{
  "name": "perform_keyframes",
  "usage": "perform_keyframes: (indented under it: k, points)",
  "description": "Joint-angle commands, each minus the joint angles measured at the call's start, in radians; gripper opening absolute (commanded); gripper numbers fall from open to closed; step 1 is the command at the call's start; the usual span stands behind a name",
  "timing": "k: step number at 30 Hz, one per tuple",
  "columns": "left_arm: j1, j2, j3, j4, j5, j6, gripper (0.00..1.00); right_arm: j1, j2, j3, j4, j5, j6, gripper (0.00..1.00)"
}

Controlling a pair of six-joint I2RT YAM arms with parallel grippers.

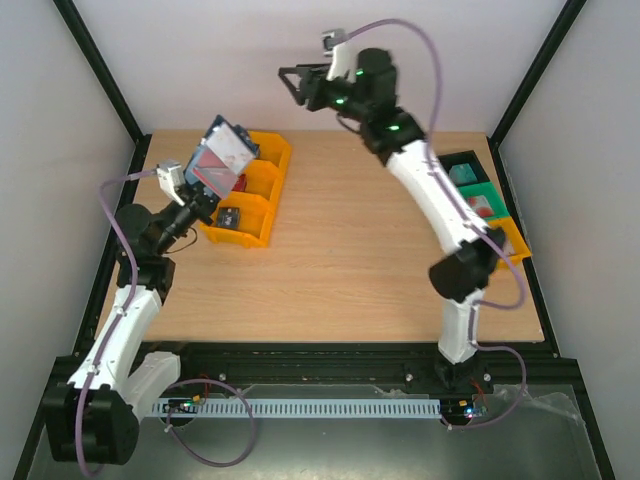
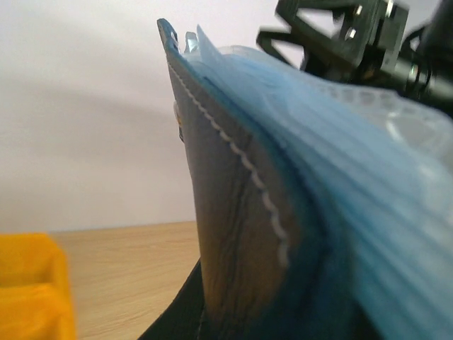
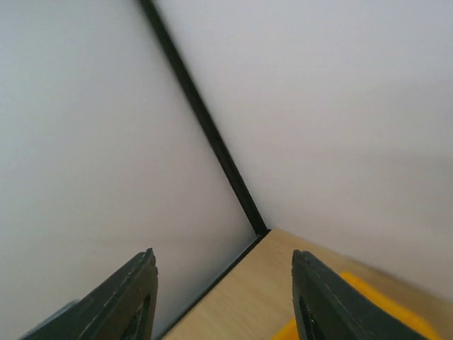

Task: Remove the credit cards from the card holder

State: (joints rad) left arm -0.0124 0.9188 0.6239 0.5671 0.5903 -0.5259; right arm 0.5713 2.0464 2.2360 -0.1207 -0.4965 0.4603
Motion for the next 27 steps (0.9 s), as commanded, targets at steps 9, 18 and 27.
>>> perform_keyframes:
  k: [9, 18, 27]
  points:
    - [-0.253, -0.066, 0.116, -0.136, 0.097, 0.041, 0.02, 0.155, -0.669, -0.542, -0.235, -0.147, -0.335, 0.53]
    - [-0.335, -0.062, 0.150, -0.211, 0.034, 0.045, 0.02, 0.424, -0.711, -0.695, -0.180, 0.302, -0.311, 0.58]
    - [-0.339, -0.073, 0.153, -0.219, 0.029, 0.064, 0.02, 0.464, -0.569, -0.550, -0.194, 0.439, -0.353, 0.63]
